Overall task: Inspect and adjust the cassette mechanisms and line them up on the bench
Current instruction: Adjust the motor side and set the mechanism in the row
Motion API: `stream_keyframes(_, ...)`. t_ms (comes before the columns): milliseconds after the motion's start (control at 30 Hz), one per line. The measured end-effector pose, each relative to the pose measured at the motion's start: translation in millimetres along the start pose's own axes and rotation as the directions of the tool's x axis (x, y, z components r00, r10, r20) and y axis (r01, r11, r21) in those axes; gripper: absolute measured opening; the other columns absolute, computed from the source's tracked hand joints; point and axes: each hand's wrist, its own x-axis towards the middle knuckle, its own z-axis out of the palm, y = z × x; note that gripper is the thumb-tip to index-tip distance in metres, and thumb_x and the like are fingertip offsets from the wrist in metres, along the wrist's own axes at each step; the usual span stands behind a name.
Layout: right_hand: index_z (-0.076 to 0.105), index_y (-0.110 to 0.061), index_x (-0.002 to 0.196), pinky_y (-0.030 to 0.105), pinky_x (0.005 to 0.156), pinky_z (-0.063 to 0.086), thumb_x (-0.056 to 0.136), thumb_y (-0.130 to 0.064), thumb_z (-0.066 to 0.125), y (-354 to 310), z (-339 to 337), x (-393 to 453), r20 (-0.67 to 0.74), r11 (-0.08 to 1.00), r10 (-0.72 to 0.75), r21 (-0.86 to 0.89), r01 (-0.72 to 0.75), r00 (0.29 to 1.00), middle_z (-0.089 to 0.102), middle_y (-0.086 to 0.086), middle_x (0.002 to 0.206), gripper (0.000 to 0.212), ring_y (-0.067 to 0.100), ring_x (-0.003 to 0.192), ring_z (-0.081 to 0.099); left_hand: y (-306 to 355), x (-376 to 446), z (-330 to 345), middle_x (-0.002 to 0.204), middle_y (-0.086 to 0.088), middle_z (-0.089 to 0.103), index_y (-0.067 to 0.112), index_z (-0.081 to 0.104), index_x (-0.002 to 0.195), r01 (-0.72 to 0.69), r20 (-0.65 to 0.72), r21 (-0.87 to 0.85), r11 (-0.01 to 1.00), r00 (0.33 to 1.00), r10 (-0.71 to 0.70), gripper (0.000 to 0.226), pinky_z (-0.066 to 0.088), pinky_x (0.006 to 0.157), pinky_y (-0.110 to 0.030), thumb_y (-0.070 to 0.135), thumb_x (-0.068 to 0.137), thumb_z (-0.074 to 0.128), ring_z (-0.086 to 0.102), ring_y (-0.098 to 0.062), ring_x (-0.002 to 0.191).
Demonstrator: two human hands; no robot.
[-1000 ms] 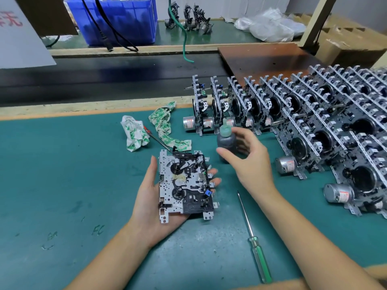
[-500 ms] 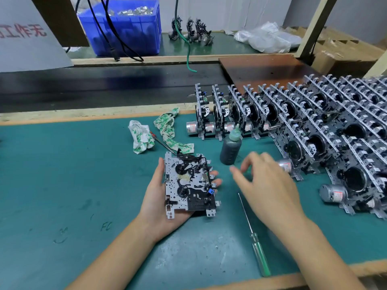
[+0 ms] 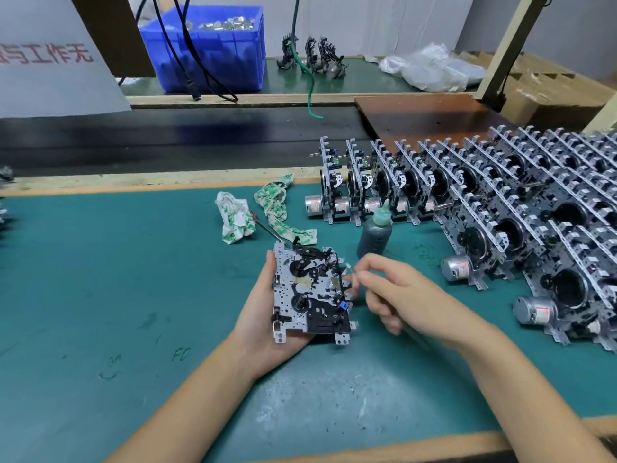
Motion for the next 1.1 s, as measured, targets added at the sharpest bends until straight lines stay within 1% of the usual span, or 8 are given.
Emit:
stream_keyframes(67,0.052,-0.016,0.075,0.016,0.037,0.020,0.099,-0.026,0.043,-5,-6,9,0.181,0.993,-0.005,0.117,-0.016,0.983,0.031,-0.008,0.045,0.028,0.007,0.038,0.020,0,1,-1,0.127,-0.016,0.061,0.009,0.070,0.114,0.001,0.005,0.015,1.000,1.000,-0.001,0.072,0.044,0.094,-0.040,0.064,0.089,0.031,0.064,-0.026,0.109)
stream_keyframes(200,0.058,-0.020,0.055,0.016,0.037,0.020,0.086,-0.042,0.052,-5,-7,17,0.345,0.997,0.046,0.041,-0.064,0.937,0.035,-0.005,0.038,0.039,0.008,0.036,0.023,0,2,-2,0.126,-0.016,0.062,0.009,0.070,0.113,0.018,0.023,0.035,0.999,1.000,-0.018,0.075,0.052,0.093,-0.039,0.066,0.090,0.028,0.062,-0.027,0.112)
stream_keyframes(333,0.061,-0.019,0.052,0.014,0.037,0.022,0.088,-0.041,0.054,3,-5,15,0.325,0.995,0.071,0.037,-0.087,0.943,0.040,-0.003,0.038,0.043,0.008,0.034,0.028,-1,2,-4,0.130,-0.022,0.057,0.005,0.062,0.123,0.031,0.020,0.041,0.999,0.999,-0.032,0.078,0.043,0.102,-0.044,0.068,0.089,0.029,0.058,-0.031,0.117)
stream_keyframes(533,0.057,-0.017,0.057,0.020,0.042,0.037,0.093,-0.036,0.050,7,-7,14,0.354,0.994,0.083,0.035,-0.101,0.932,0.050,-0.001,0.040,0.042,0.012,0.039,0.054,-1,2,-5,0.125,-0.021,0.061,0.006,0.065,0.118,0.027,0.025,0.034,0.999,0.999,-0.028,0.076,0.050,0.095,-0.043,0.067,0.089,0.030,0.062,-0.031,0.112)
stream_keyframes(800,0.058,-0.019,0.056,0.014,0.034,0.023,0.094,-0.039,0.048,7,-9,11,0.324,0.993,0.061,0.079,-0.091,0.944,0.040,-0.004,0.037,0.044,0.006,0.030,0.026,-1,2,-5,0.127,-0.022,0.059,0.006,0.067,0.117,0.032,0.027,0.034,0.999,0.999,-0.033,0.077,0.047,0.099,-0.043,0.067,0.088,0.030,0.060,-0.030,0.116)
stream_keyframes(933,0.065,-0.018,0.059,0.014,0.035,0.019,0.084,-0.045,0.050,4,-8,11,0.358,0.987,0.080,0.101,-0.124,0.930,0.031,-0.005,0.040,0.040,0.006,0.034,0.018,-2,2,-3,0.125,-0.023,0.060,0.005,0.068,0.116,0.026,0.027,0.009,1.000,0.999,-0.026,0.077,0.052,0.093,-0.043,0.066,0.089,0.030,0.063,-0.030,0.110)
stream_keyframes(1000,0.066,-0.018,0.060,0.015,0.037,0.022,0.083,-0.045,0.051,5,-7,12,0.351,0.991,0.070,0.079,-0.104,0.934,0.034,-0.004,0.040,0.039,0.006,0.034,0.021,-1,1,-2,0.125,-0.023,0.061,0.004,0.065,0.118,0.027,0.023,0.007,1.000,0.999,-0.027,0.077,0.053,0.091,-0.043,0.067,0.090,0.029,0.064,-0.031,0.108)
stream_keyframes(1100,0.064,-0.017,0.062,0.018,0.044,0.037,0.085,-0.044,0.052,6,-7,12,0.354,0.995,0.051,0.057,-0.076,0.934,0.052,-0.002,0.045,0.037,0.008,0.037,0.043,0,1,-1,0.125,-0.022,0.061,0.004,0.063,0.120,0.036,0.011,0.021,0.999,0.999,-0.037,0.078,0.053,0.092,-0.042,0.067,0.089,0.029,0.064,-0.030,0.108)
